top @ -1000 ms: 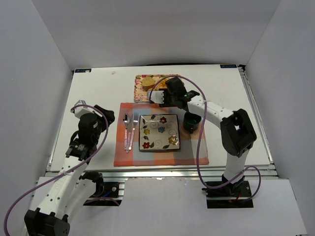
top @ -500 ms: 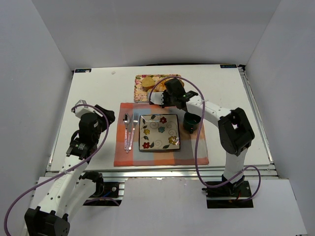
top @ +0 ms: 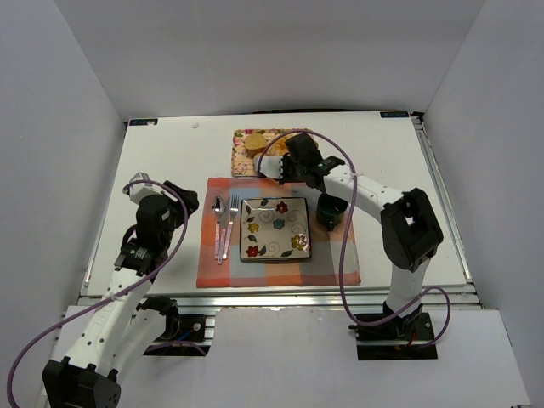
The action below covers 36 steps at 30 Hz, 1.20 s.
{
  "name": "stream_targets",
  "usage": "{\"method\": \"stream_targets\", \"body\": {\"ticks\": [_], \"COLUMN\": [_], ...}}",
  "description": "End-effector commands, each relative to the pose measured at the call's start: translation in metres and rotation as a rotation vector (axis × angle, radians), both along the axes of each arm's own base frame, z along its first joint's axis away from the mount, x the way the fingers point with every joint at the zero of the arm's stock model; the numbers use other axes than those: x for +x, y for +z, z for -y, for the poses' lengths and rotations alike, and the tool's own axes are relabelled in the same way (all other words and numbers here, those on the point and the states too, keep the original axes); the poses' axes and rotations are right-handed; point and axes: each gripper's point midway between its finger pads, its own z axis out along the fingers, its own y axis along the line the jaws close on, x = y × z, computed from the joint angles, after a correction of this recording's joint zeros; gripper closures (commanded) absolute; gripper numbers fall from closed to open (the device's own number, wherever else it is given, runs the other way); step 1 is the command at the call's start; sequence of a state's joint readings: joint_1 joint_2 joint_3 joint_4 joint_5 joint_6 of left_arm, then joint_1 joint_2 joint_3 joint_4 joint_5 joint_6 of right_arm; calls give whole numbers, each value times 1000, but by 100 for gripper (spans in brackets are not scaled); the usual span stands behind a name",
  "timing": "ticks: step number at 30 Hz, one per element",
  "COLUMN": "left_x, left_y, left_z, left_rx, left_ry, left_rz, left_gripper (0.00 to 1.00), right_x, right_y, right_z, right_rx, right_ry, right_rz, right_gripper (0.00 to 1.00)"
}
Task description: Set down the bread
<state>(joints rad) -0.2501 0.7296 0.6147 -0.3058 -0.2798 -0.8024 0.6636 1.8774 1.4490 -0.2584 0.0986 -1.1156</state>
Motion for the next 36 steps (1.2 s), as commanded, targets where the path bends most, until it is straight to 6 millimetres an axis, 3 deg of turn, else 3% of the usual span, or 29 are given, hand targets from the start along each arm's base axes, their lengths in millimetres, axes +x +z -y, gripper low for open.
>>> {"method": "stream_targets", "body": {"ticks": [1, 5, 7, 8, 10, 11, 16, 22, 30, 36], "left_x": [2, 2, 1, 1, 0, 0, 1, 0, 0, -1], "left_y": [3, 4, 4, 4, 4, 4, 5, 3, 3, 5], "left_z": [-2, -1, -2, -2, -2, -3, -2, -2, 0, -1], "left_rx": [2, 2, 2, 3, 3, 2, 2, 0, -8, -17], "left_ry": [7, 5, 8, 8, 8, 10, 8, 4, -3, 6], "left_rz": [17, 17, 17, 15, 15, 16, 18, 14, 16, 24], "left_gripper": [24, 24, 24, 24, 24, 24, 24, 24, 24, 24], "right_x": [-4, -19, -30, -38, -55, -63, -120, -165, -187, -193], "right_y": [57, 70, 65, 71, 62, 70, 58, 44, 16, 4], "right_z": [-11, -8, -6, -5, -4, -2, 14, 33, 47, 52], "right_rx": [136, 188, 202, 216, 242, 261, 295, 296, 261, 225], "right_ry": [2, 5, 3, 17, 34, 41, 89, 121, 112, 113], "right_rz": [79, 54, 20, 7, -55, -64, -210, -302, -379, -403], "right_gripper": [86, 86, 86, 86, 86, 86, 86, 85, 81, 67]}}
